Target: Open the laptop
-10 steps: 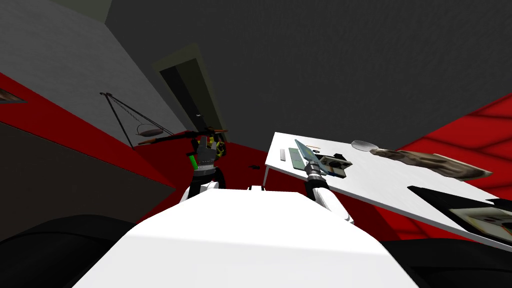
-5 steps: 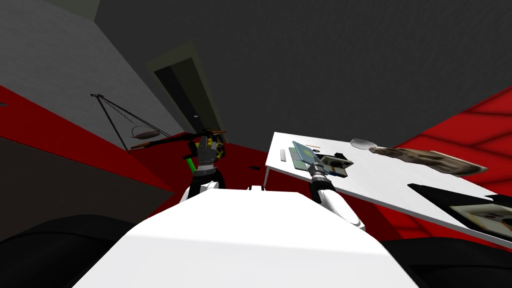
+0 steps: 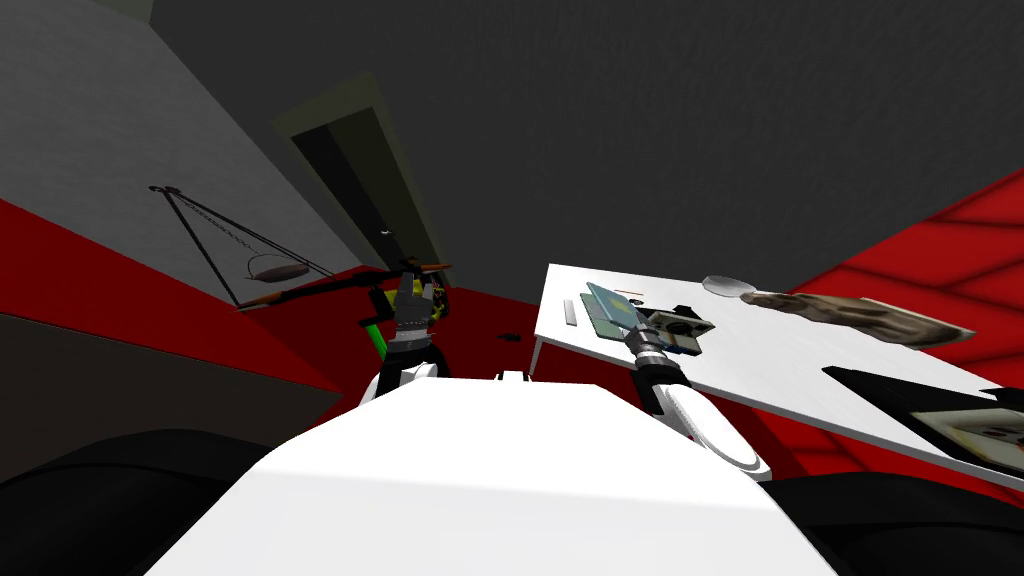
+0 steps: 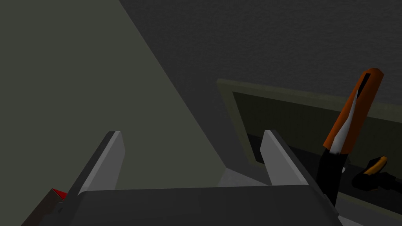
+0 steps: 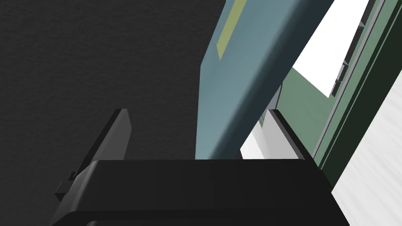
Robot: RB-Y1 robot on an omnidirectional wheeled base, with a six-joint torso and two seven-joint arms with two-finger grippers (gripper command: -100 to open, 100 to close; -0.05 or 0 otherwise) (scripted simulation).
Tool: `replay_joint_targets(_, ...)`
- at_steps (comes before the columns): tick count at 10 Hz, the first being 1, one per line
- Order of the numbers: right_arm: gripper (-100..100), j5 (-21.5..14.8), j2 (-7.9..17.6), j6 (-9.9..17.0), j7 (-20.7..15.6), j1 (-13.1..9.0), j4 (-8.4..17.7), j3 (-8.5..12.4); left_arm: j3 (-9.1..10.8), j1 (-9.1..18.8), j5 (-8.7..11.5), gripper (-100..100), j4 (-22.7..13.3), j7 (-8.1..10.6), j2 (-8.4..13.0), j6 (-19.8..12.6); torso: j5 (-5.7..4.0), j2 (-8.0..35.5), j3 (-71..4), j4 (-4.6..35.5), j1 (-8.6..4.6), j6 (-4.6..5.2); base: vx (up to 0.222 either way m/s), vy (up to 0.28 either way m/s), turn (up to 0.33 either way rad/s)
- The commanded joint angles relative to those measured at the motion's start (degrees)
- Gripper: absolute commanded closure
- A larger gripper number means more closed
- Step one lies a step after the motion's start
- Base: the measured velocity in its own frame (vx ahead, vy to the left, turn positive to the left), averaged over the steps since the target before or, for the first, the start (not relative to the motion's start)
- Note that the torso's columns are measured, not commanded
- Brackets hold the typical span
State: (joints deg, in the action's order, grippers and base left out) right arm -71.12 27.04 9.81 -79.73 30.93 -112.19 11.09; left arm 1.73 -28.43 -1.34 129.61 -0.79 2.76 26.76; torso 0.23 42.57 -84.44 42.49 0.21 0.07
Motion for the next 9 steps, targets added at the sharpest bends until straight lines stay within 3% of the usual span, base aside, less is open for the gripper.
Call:
replay_joint_targets(1,-100,3.82,3.19,-1.90,-0.07,2.12,-2.05,2.49,0.00,0.00,0.00,0,0.00,0.00,0.00,0.00,0.01,-0.07,-0.04,-0.03,0.05,0.00,0.040,0.030,-0.029)
replay_joint_targets(2,-100,5.42,4.48,-2.62,-0.12,3.10,-2.86,3.39,0.00,0.01,0.00,0,0.00,0.00,0.00,0.00,-0.07,-0.10,-0.05,-0.07,-0.08,-0.09,-0.003,-0.003,-0.011)
replay_joint_targets(3,-100,4.33,3.54,-2.32,0.03,2.81,-2.44,2.92,0.00,0.01,0.00,0,0.00,0.00,0.00,0.00,-0.15,-0.08,-0.03,-0.09,-0.20,-0.07,0.000,0.000,0.000)
replay_joint_targets(4,0,4.53,3.70,-2.45,0.01,2.86,-2.48,3.01,0.00,0.01,0.00,0,0.00,0.00,0.00,0.00,-0.22,-0.17,-0.06,-0.14,-0.22,-0.07,0.000,0.000,0.000)
replay_joint_targets(9,0,4.51,3.70,-2.40,0.01,2.84,-2.46,3.05,0.00,0.01,0.00,0,0.00,0.00,0.00,0.00,-0.27,-0.30,-0.14,-0.24,-0.20,-0.08,0.000,0.000,0.000)
